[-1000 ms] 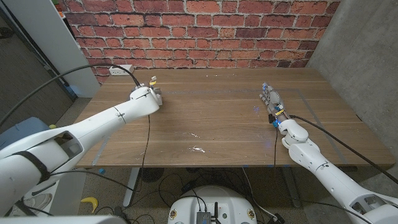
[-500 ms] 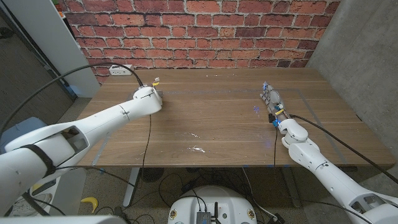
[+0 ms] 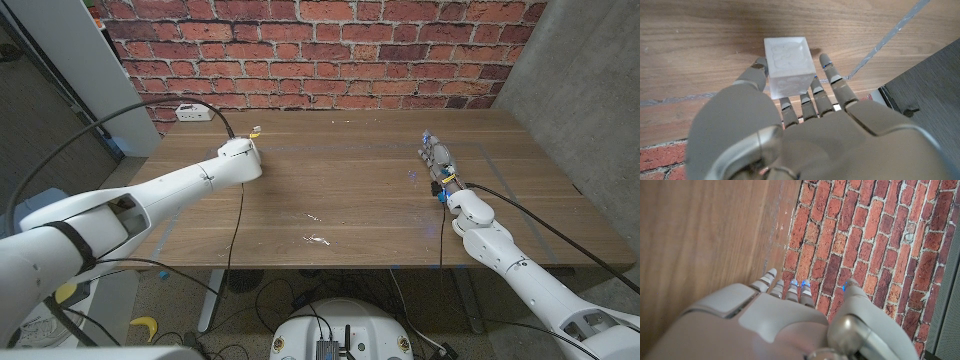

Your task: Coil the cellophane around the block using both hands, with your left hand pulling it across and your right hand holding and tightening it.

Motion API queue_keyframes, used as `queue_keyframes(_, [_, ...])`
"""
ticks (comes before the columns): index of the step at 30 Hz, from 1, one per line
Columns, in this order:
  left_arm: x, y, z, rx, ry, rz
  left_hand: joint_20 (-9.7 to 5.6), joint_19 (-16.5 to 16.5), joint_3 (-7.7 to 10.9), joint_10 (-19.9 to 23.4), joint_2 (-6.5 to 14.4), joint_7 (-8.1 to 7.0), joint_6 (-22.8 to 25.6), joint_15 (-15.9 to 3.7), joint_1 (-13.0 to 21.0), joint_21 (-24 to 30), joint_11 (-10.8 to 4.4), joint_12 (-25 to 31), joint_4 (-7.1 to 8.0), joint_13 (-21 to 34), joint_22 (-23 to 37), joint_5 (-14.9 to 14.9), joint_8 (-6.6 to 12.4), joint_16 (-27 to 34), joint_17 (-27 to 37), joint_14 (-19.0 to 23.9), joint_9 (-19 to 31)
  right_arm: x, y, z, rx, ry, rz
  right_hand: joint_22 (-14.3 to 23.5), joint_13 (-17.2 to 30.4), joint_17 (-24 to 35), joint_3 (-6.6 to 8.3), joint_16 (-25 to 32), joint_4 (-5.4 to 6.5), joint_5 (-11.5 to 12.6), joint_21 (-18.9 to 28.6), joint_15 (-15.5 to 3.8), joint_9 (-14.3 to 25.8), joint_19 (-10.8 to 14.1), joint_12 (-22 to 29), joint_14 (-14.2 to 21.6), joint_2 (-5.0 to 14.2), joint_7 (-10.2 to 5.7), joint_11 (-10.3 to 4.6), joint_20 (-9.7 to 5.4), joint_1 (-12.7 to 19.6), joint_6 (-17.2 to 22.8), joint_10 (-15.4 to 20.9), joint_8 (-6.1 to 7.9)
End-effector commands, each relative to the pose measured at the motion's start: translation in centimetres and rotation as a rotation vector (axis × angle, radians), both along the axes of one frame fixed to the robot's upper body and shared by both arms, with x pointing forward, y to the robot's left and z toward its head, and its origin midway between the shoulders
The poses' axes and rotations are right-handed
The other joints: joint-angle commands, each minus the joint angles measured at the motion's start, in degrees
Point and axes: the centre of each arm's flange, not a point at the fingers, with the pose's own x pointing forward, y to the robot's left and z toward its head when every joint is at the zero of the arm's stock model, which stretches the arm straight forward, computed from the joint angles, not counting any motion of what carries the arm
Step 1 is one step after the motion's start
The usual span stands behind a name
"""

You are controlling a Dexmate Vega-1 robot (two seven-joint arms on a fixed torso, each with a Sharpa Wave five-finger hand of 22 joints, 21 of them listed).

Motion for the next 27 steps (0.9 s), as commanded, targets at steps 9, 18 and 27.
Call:
queue_keyframes(9, [-0.2,-0.9,0.2,0.06,-0.172,0.07,-8.08,15.06,1.23,25.6,6.23,7.6,22.66,-10.37,11.19,12.46,-3.28,11.8,1.14,6.44,1.56,0.01,5.79,10.89,4.82,27.92,2.24,-0.3,-0.2,-0.2,0.005,-0.001,-0.011,0.31,0.07,0.22,-0.29,0.57,-0.04,0.24,0.44,0.54,0.32,0.65,0.1,-0.1,0.05,-0.21,0.23,-0.21,0.11,0.42,-0.06,0.19])
queue_keyframes(18, [-1.8,-1.6,1.2,0.087,-0.278,0.072,-8.17,15.31,1.18,25.85,6.1,7.81,23.64,-10.28,11.48,13.8,-3.28,13.17,1.4,8.04,1.72,-0.13,6.23,10.49,5.5,28.74,2.92,-1.0,-0.5,-0.7,0.012,-0.003,-0.014,0.31,0.07,0.22,-0.29,0.58,-0.04,0.25,0.45,0.54,0.32,0.67,0.09,-0.05,0.12,-0.22,0.25,-0.22,0.1,0.45,-0.05,0.19])
queue_keyframes(27, [-2.4,-3.1,2.5,0.128,-0.372,-0.009,-8.53,15.67,1.01,26.14,5.85,7.71,24.12,-10.33,11.56,14.93,-3.54,14.25,1.48,9.31,1.82,-0.17,6.49,10.34,6.06,29.75,3.37,-2.2,-0.9,-1.1,0.008,-0.014,-0.033,0.31,0.08,0.2,-0.29,0.57,-0.09,0.26,0.46,0.56,0.32,0.71,0.14,0.0,0.14,-0.21,0.31,-0.23,0.12,0.67,0.12,0.25])
